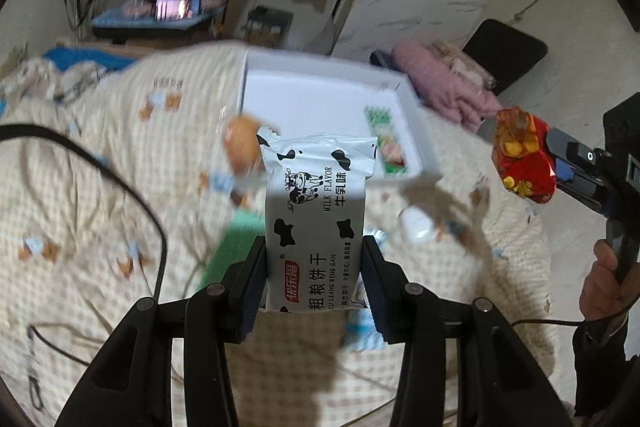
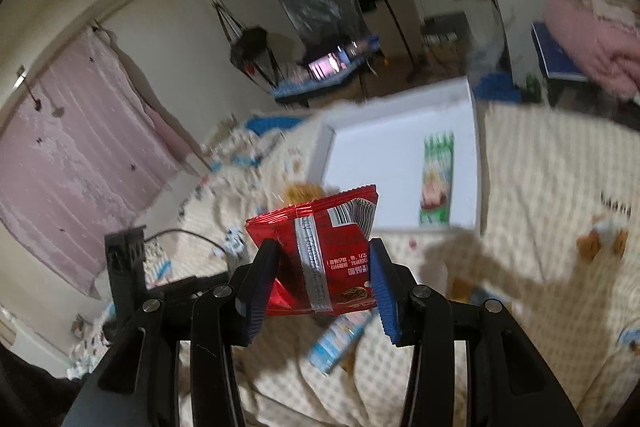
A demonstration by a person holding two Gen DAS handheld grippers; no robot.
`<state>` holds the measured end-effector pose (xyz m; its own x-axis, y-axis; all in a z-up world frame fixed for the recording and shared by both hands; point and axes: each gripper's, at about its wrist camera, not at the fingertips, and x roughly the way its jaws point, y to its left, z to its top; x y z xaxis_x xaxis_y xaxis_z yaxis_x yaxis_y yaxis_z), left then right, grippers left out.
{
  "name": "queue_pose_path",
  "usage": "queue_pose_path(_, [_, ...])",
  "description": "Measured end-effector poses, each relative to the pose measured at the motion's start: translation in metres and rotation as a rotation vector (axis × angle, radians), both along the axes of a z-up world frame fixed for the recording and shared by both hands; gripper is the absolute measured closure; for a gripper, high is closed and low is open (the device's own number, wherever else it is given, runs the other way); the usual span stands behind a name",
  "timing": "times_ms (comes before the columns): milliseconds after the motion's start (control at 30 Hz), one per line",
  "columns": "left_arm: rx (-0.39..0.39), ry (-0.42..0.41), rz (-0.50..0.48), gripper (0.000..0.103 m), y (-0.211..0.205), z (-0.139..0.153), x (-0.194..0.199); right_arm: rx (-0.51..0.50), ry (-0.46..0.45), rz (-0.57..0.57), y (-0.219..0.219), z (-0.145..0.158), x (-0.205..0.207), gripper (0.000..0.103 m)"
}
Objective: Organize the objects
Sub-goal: 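Carry the biscuit pack and red chip bag with both grippers over the tray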
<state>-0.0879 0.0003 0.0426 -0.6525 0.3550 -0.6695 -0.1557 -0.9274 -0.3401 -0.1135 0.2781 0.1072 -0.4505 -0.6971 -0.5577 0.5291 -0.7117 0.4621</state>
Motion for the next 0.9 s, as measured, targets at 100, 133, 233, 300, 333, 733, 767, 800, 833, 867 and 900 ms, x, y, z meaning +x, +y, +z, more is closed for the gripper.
queue_pose_path(100, [0.058, 0.063, 0.027, 0.054, 0.000, 0.031, -0.004, -0.039, 0.057, -0.005, -0.005, 0.022, 0.007, 0.056])
queue_pose_path(133, [0.081, 0.083, 0.028, 0.054, 0.001, 0.040, -0.006, -0.046, 0.078, -0.008, -0.008, 0.027, 0.009, 0.056])
queue_pose_path(233, [0.089, 0.144, 0.039, 0.054, 0.005, 0.065, -0.017, -0.060, 0.142, -0.007, -0.020, 0.044, 0.011, 0.056])
queue_pose_path(300, [0.089, 0.176, 0.048, 0.054, 0.005, 0.077, -0.028, -0.073, 0.168, -0.010, -0.026, 0.052, 0.008, 0.056])
queue_pose_path(333, [0.088, 0.183, 0.054, 0.054, 0.005, 0.081, -0.033, -0.088, 0.185, -0.016, -0.028, 0.055, 0.003, 0.056])
queue_pose_path(733, [0.050, 0.216, 0.214, 0.054, 0.007, 0.081, -0.137, -0.303, 0.127, -0.276, -0.037, 0.033, -0.077, 0.056])
queue_pose_path(767, [0.047, 0.209, 0.233, 0.054, 0.006, 0.070, -0.142, -0.291, 0.118, -0.339, -0.036, 0.028, -0.080, 0.056])
queue_pose_path(800, [0.043, 0.209, 0.233, 0.054, 0.006, 0.060, -0.143, -0.247, 0.110, -0.414, -0.039, 0.021, -0.081, 0.056])
queue_pose_path(833, [0.031, 0.205, 0.228, 0.054, 0.006, 0.049, -0.143, -0.187, 0.105, -0.457, -0.044, 0.012, -0.082, 0.056])
queue_pose_path(867, [0.015, 0.191, 0.223, 0.054, 0.007, 0.038, -0.145, -0.140, 0.111, -0.469, -0.049, 0.003, -0.082, 0.056])
queue_pose_path(900, [0.007, 0.162, 0.216, 0.054, 0.007, 0.026, -0.148, -0.111, 0.133, -0.482, -0.052, -0.004, -0.082, 0.056])
